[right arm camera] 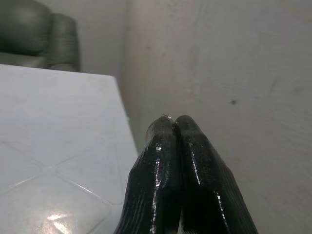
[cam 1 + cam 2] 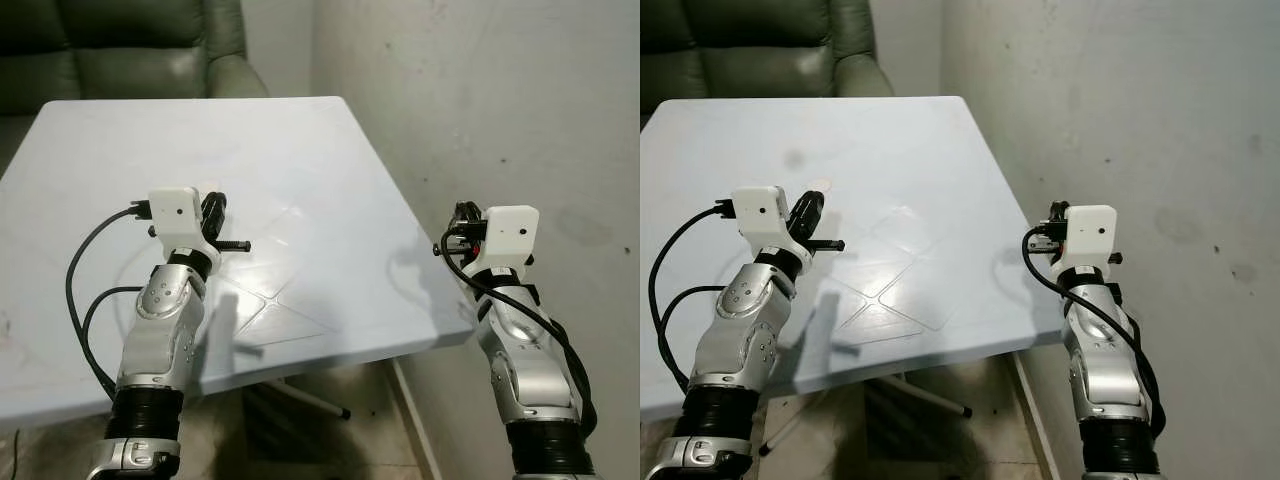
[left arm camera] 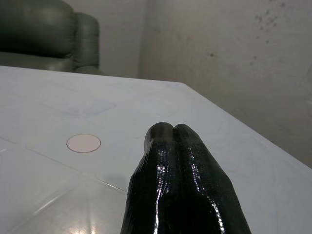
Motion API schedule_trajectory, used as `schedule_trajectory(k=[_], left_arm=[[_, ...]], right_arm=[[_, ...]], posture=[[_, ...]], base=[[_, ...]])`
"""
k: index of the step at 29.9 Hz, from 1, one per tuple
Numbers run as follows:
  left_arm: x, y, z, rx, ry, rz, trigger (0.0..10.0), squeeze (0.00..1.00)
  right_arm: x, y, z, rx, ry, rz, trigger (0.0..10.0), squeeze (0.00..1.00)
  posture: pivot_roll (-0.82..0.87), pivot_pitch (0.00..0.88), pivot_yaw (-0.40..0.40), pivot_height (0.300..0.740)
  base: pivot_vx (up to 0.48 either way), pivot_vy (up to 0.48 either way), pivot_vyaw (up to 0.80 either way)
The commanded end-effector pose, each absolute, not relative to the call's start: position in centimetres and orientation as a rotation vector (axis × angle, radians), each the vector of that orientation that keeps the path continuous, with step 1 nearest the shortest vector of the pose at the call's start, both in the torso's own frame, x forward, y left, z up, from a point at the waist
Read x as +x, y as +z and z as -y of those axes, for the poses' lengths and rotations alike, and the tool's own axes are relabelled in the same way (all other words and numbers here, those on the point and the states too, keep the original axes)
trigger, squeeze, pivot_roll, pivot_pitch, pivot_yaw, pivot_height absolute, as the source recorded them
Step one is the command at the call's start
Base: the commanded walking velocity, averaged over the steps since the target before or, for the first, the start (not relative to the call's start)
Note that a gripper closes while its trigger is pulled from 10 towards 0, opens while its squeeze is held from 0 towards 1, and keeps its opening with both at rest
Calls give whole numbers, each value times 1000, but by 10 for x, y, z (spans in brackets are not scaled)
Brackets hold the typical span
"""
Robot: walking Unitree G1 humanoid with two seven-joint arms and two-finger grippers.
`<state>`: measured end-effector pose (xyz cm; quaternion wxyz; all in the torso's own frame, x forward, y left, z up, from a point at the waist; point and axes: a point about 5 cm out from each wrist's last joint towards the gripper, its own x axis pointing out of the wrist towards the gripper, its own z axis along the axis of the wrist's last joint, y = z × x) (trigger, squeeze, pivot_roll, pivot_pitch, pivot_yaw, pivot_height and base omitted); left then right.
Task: Hang keys on a hook
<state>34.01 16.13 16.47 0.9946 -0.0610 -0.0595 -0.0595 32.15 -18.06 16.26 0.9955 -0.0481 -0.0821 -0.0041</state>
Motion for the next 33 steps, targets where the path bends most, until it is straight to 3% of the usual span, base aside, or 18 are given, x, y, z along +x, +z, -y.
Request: schedule_trajectory(k=[1,33], left_arm=[[340,167,-165,-116,-101,129,10000,0],[336,164,-154,-81,-129,105,10000,0]], right_arm=[[323,164,177,-95,12,165,10000,0],[322,162,175,-111,35,160,10000,0]], posture=[[-4,32,-47,740],[0,24,-56,740]], base=[[0,255,-756],[0,0,-762]])
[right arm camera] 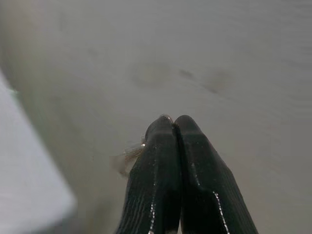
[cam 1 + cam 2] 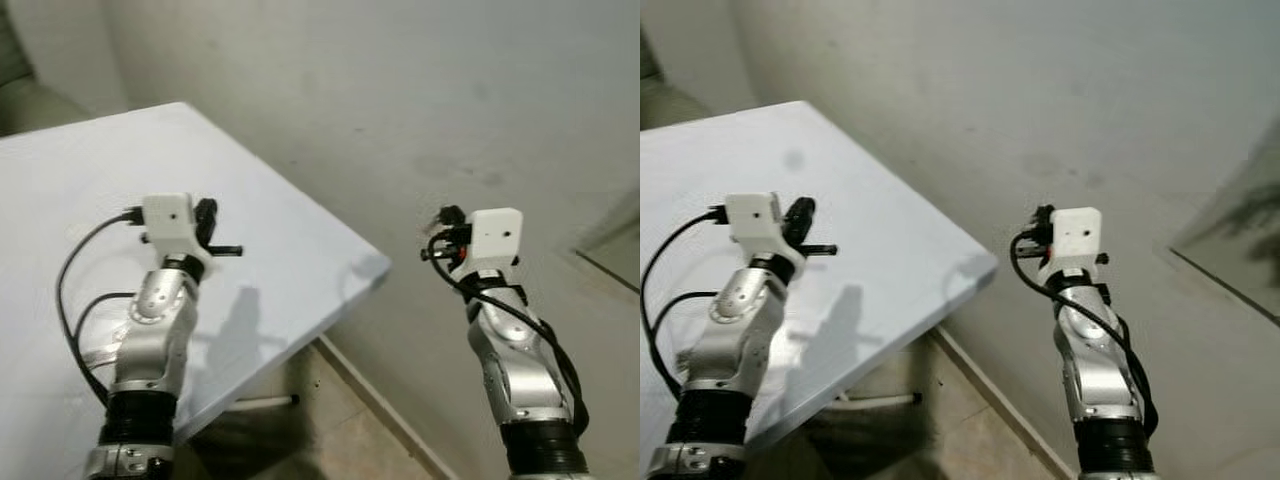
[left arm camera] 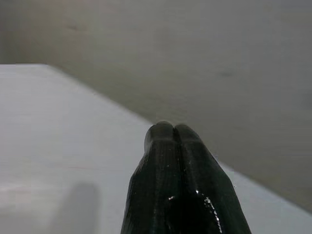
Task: Hang keys on a hook
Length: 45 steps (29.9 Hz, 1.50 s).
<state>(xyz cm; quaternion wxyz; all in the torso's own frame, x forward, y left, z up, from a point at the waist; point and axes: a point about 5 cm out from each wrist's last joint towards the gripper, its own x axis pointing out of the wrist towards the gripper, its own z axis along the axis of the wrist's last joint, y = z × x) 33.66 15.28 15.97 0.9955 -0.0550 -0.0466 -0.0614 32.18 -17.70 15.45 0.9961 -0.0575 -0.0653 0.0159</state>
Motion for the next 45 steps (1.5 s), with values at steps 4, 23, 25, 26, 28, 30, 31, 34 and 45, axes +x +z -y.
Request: schedule_trajectory(k=[4,23,25,26,28,30,31,34,45], left_arm=[[334,163,-148,-72,-153,107,10000,0],[335,165,-142,-70,-178,109,10000,0],[335,165,-140,-71,-192,110,10000,0],[335,165,-140,-71,-192,110,10000,0],[334,165,-137,-59,-213,113,10000,0],[333,164,-134,-54,-232,117,10000,0],[333,164,-134,-60,-233,117,10000,0],[332,163,-132,-64,-240,115,10000,0],[330,161,-127,-69,-277,100,10000,0]], right_arm=[[320,160,179,-115,25,155,10000,0],[315,159,184,-114,-9,155,10000,0],[314,159,187,-117,-19,155,10000,0],[314,159,187,-117,-19,155,10000,0],[314,159,187,-120,-21,154,10000,0],[313,159,188,-121,-28,152,10000,0],[313,159,188,-119,-31,154,10000,0],[312,158,188,-124,-20,151,10000,0],[310,157,186,-133,-11,147,10000,0]], posture=[[0,29,-54,740],[-25,40,-30,740],[-31,39,-29,740],[-31,39,-29,740],[-34,40,-29,740],[-39,41,-31,740],[-39,41,-31,740],[-41,42,-32,740],[-45,40,-35,740]], base=[[0,0,-763],[0,0,-763],[0,0,-763],[0,0,-763],[0,0,-759],[0,0,-756],[0,0,-756],[0,0,0],[0,-67,0]])
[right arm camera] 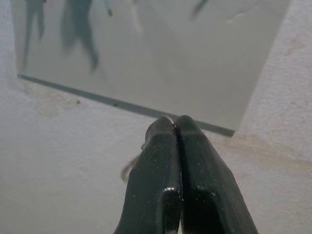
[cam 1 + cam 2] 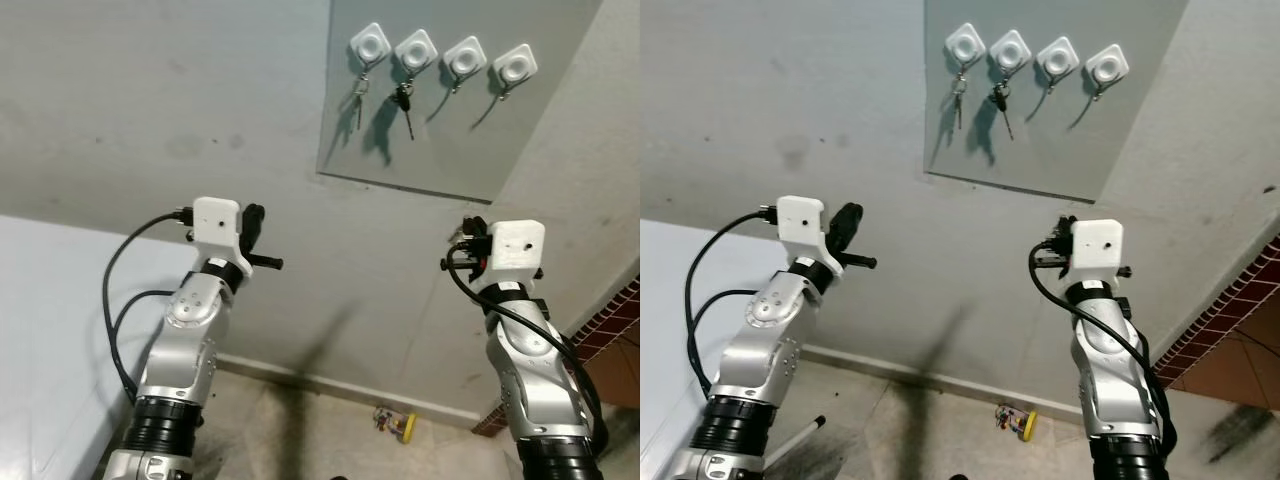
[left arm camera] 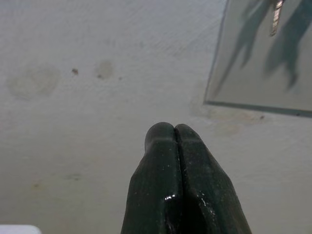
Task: Hang keys on a hook
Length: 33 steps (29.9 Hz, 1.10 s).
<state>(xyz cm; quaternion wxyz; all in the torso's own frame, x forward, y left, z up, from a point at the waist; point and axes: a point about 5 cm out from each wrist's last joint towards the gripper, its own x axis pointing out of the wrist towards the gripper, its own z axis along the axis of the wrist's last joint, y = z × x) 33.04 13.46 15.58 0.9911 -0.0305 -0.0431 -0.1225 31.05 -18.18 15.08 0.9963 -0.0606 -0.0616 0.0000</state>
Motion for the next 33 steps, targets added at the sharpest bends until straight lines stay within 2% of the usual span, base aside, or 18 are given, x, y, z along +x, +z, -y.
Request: schedule_trajectory(k=[1,7,10,22,25,33], left_arm=[[330,160,-127,-65,-276,98,10000,0],[330,159,-128,-69,-273,93,10000,0],[332,160,-127,-125,-260,86,10000,0],[336,159,-131,-154,-185,54,10000,0],[336,159,-132,-161,-187,44,10000,0],[337,158,-136,-209,-180,22,10000,0]], right_arm=[[309,157,186,-133,-10,147,10000,0],[309,157,185,-134,-5,147,10000,0],[309,157,185,-136,0,149,10000,0],[309,154,188,-59,-61,77,10000,0],[310,153,191,-107,-110,49,10000,0],[308,153,187,-99,-90,37,10000,0]], posture=[[-45,38,-36,740],[-48,30,-38,740],[-50,25,-39,740],[-60,20,-37,740],[-60,20,-36,740],[-60,25,-33,740]], base=[[0,-364,0],[0,-419,0],[0,0,0],[0,0,0],[0,0,0],[0,0,0]])
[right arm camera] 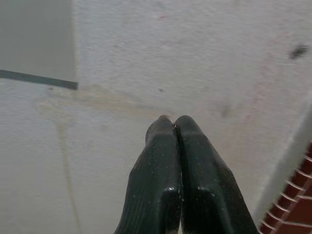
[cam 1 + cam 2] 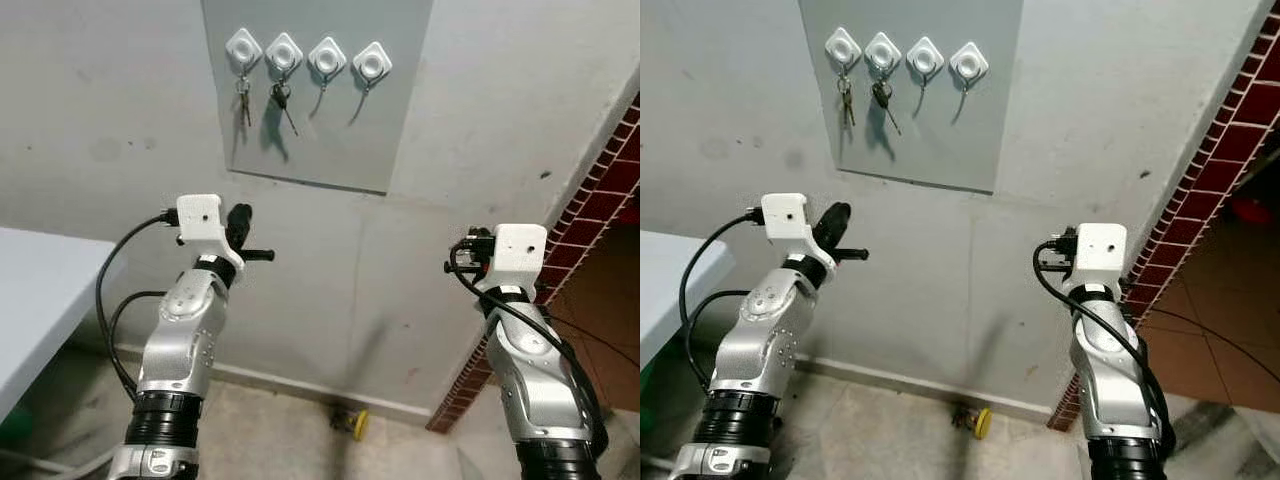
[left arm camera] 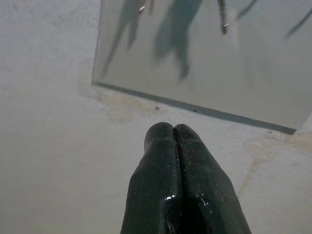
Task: Hang keys on a hook
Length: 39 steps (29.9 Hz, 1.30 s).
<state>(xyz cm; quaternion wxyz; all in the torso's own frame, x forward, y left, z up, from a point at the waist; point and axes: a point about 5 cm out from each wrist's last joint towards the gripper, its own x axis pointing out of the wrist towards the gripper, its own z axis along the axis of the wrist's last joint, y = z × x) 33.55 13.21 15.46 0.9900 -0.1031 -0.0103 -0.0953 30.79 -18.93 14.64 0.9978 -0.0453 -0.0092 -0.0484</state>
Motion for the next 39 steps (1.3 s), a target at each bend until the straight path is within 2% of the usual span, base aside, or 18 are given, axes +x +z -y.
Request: schedule_trajectory(k=[1,6,19,25,39], left_arm=[[337,158,-135,-212,-182,18,10000,0],[337,156,-136,-204,-176,5,10000,0],[335,161,-129,-91,-204,11,10000,0],[336,165,-129,-101,-223,28,10000,0],[336,169,-131,-92,-223,44,10000,0]], right_arm=[[308,153,187,-98,-90,36,10000,0],[308,153,184,-105,-91,29,10000,0],[306,152,181,-83,-91,13,10000,0],[305,154,179,-78,-70,31,10000,0],[303,155,177,-79,-54,35,10000,0]], posture=[[-60,25,-33,740],[-59,30,-32,740],[-59,39,-27,740],[-58,44,-24,740],[-55,58,-22,740]], base=[[0,379,0],[0,480,0],[0,0,0],[0,0,0],[412,0,0]])
